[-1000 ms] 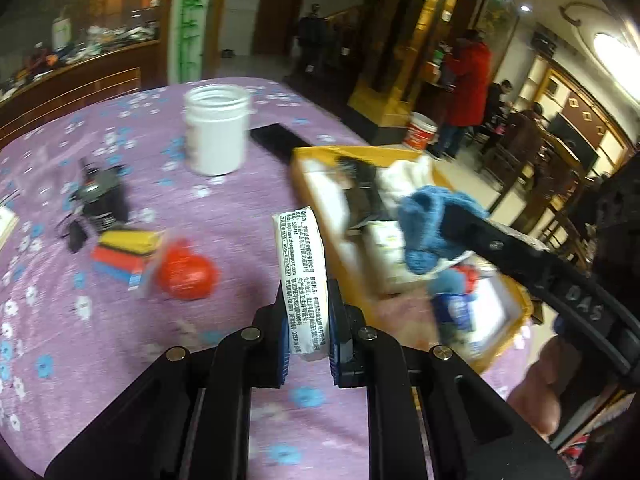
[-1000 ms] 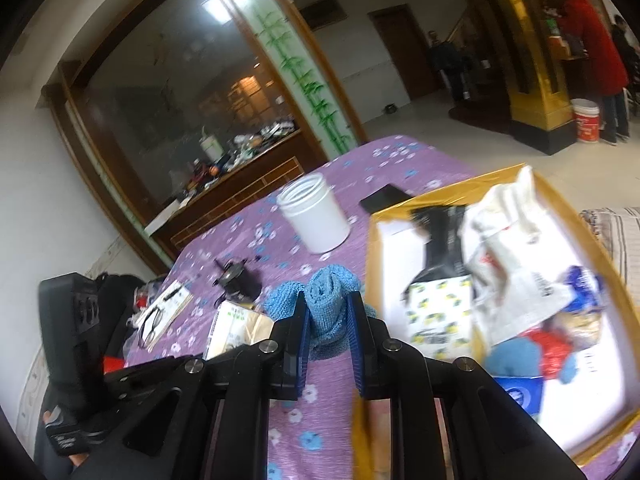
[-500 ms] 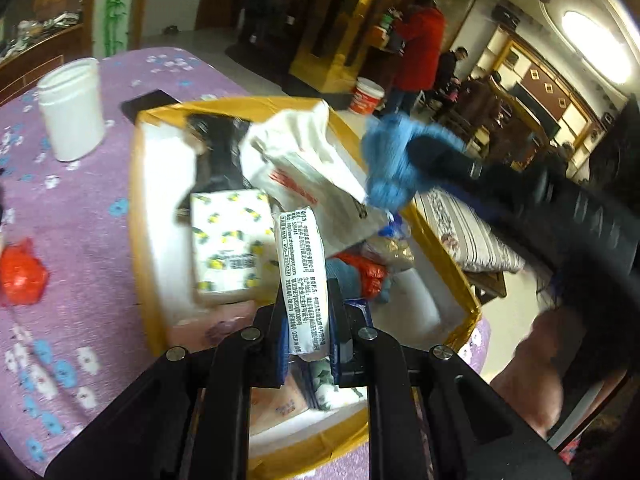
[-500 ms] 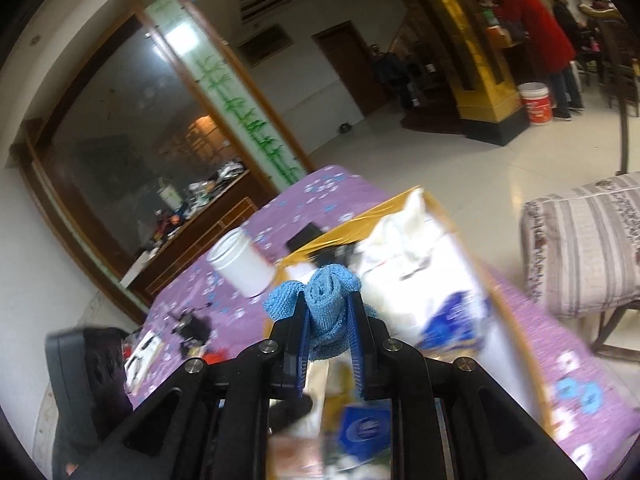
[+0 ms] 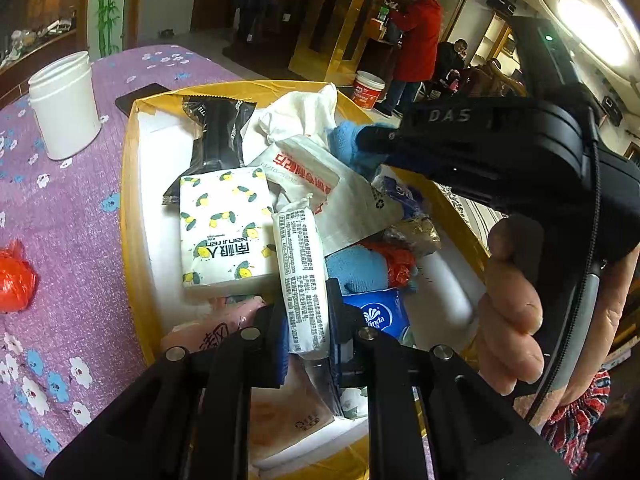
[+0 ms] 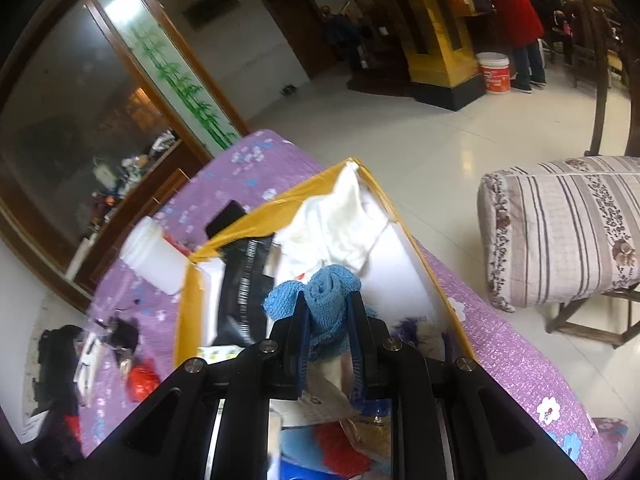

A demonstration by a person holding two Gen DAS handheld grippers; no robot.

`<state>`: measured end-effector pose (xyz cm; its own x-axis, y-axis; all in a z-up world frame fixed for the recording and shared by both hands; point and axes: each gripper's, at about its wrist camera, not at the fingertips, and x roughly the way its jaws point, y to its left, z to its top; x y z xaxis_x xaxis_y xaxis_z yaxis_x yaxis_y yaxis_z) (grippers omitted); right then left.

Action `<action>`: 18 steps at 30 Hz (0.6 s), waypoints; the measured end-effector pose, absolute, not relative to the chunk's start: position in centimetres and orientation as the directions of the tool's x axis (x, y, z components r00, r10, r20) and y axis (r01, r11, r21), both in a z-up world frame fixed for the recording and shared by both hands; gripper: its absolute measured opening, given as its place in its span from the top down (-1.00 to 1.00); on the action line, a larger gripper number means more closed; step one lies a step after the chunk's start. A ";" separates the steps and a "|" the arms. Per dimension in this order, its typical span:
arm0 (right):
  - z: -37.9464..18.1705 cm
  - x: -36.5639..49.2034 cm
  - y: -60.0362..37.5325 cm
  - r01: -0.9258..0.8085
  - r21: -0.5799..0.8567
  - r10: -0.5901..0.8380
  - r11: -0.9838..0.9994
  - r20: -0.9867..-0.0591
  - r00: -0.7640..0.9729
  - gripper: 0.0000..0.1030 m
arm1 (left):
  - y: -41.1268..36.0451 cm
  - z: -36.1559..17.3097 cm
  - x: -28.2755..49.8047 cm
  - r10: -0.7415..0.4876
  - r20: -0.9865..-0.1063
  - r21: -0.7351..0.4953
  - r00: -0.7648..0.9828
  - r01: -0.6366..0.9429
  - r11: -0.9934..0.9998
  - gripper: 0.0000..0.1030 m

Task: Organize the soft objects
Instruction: 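Lower the white packet into the box with the left gripper while the right releases the blue cloth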

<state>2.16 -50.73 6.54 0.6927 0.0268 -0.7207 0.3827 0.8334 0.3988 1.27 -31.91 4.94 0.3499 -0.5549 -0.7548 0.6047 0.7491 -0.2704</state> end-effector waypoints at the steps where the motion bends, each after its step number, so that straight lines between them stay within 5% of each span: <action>1: 6.4 2.3 -50.8 0.388 0.394 0.023 0.833 -0.726 0.687 0.64 | -31.9 4.9 1.2 -0.554 -0.754 -0.266 0.353 0.607 0.749 0.75; 18: 7.2 1.0 -50.0 0.380 0.364 -0.004 0.850 -0.718 0.696 0.47 | -31.8 5.6 0.4 -0.541 -0.727 -0.214 0.422 0.610 0.763 0.66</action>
<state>0.98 -49.97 7.25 0.6960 -0.0038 -0.7180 0.3799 0.8505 0.3638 0.43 -31.80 5.63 0.4220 -0.5410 -0.7274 0.6096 0.7632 -0.2140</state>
